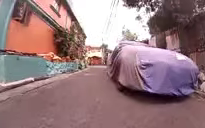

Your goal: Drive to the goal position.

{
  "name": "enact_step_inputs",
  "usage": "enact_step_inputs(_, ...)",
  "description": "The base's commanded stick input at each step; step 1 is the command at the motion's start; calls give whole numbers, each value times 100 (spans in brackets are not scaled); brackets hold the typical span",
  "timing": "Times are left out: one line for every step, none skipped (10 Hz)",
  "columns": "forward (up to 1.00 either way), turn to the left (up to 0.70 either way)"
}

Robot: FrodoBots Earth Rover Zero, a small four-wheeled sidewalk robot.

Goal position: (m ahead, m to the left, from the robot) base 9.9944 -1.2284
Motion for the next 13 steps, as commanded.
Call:
enact_step_inputs(70,0)
enact_step_inputs(70,0)
enact_step_inputs(70,0)
enact_step_inputs(70,0)
enact_step_inputs(70,0)
enact_step_inputs(70,0)
enact_step_inputs(70,0)
enact_step_inputs(70,0)
enact_step_inputs(70,0)
enact_step_inputs(70,0)
enact_step_inputs(70,0)
enact_step_inputs(70,0)
enact_step_inputs(70,0)
